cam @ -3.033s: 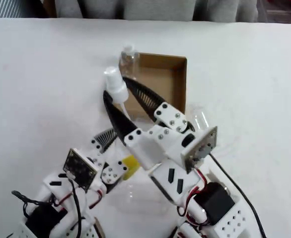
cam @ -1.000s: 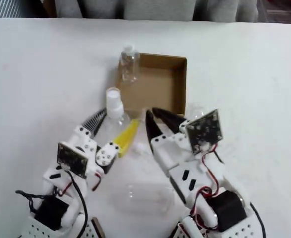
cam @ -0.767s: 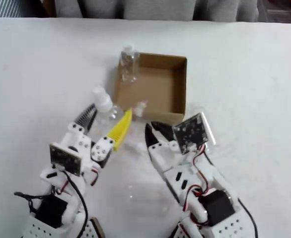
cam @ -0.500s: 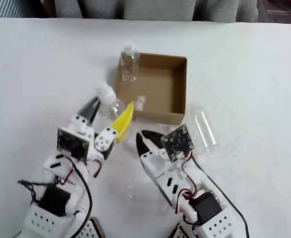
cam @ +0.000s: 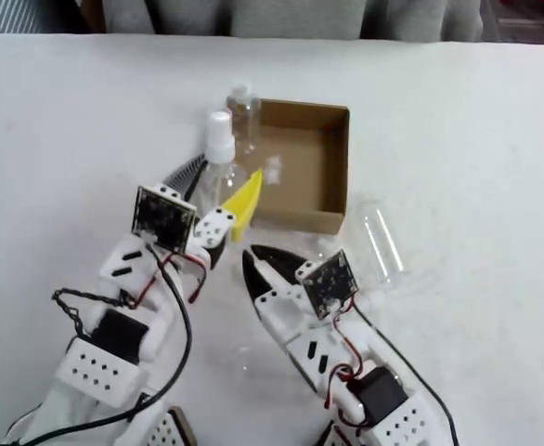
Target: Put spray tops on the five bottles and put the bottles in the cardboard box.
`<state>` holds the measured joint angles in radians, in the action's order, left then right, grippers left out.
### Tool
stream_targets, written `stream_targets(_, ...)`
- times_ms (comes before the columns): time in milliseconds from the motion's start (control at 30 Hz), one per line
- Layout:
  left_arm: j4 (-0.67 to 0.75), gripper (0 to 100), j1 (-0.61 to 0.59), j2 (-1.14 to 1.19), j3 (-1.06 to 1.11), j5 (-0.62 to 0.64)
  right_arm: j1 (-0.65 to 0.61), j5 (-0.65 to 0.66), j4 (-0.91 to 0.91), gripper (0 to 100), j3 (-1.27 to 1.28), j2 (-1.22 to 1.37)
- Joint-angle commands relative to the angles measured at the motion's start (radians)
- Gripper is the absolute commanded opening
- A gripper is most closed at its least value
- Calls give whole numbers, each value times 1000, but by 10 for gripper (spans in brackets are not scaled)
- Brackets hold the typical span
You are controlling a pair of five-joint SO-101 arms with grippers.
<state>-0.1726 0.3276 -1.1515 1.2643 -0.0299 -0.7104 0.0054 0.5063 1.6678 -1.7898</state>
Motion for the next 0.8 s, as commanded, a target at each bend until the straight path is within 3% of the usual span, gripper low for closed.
stream_targets(0, -17, 20, 59, 2, -72, 2, -4, 0, -53, 15, 23, -8)
stream_targets(433, -31, 20, 99, -10, -71, 2, 53, -3, -61, 15, 23, -8)
stream_targets(767, -222, 20, 159, -237, -69, 2, 51, -2, -61, 15, 23, -8)
